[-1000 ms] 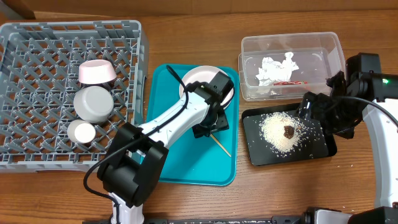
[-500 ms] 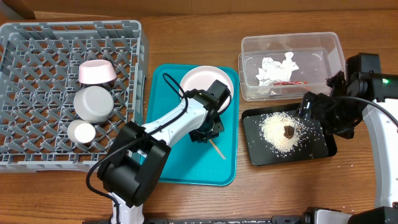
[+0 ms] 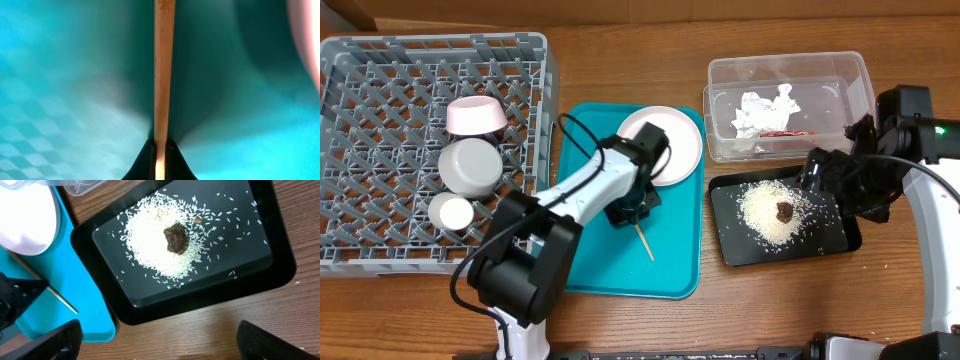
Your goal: Sort waste into correct bins and load items into the dishwasher
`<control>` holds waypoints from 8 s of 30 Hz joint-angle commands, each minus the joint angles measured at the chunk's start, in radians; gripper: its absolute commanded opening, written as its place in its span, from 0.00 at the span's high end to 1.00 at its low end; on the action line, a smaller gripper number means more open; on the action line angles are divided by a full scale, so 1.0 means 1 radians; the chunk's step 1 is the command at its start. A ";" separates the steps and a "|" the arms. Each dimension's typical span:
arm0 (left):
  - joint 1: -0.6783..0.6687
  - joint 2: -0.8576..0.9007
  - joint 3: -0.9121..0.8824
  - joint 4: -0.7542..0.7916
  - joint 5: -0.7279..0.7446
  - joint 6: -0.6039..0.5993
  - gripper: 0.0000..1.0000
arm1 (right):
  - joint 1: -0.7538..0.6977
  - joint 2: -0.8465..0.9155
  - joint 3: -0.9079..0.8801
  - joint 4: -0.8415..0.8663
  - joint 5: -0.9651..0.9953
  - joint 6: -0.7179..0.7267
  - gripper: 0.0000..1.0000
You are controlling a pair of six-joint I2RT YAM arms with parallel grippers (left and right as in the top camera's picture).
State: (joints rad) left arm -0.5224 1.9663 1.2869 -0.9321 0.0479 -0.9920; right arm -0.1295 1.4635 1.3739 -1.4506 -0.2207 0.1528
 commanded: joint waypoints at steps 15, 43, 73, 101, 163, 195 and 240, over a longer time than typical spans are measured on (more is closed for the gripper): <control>0.314 -0.415 0.039 0.015 -0.216 0.783 0.96 | -0.001 -0.008 0.013 0.004 0.003 -0.005 0.00; 0.535 -0.246 0.049 0.058 -0.163 1.015 0.58 | -0.001 -0.008 0.013 0.004 0.003 -0.005 0.00; -0.017 0.095 0.253 0.155 0.071 1.307 0.44 | -0.001 -0.008 0.013 0.005 0.003 -0.005 0.00; -0.021 0.146 0.303 -0.010 -0.241 1.070 0.96 | -0.001 -0.008 0.013 0.004 0.003 -0.005 0.00; 0.715 -0.087 0.438 -0.288 0.469 1.235 0.00 | -0.001 -0.008 0.013 0.040 -0.035 0.000 0.00; 0.602 -0.286 0.433 -0.641 -0.036 0.880 0.00 | 0.250 0.063 0.009 0.318 0.072 0.011 0.00; 0.513 -1.253 -0.296 -0.171 0.027 0.970 0.00 | 0.250 -0.904 -0.488 0.337 0.208 0.011 0.00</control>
State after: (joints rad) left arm -0.0055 0.7116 1.0008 -1.1034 0.0601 -0.0448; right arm 0.1242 0.5705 0.8932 -1.1152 -0.0212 0.1604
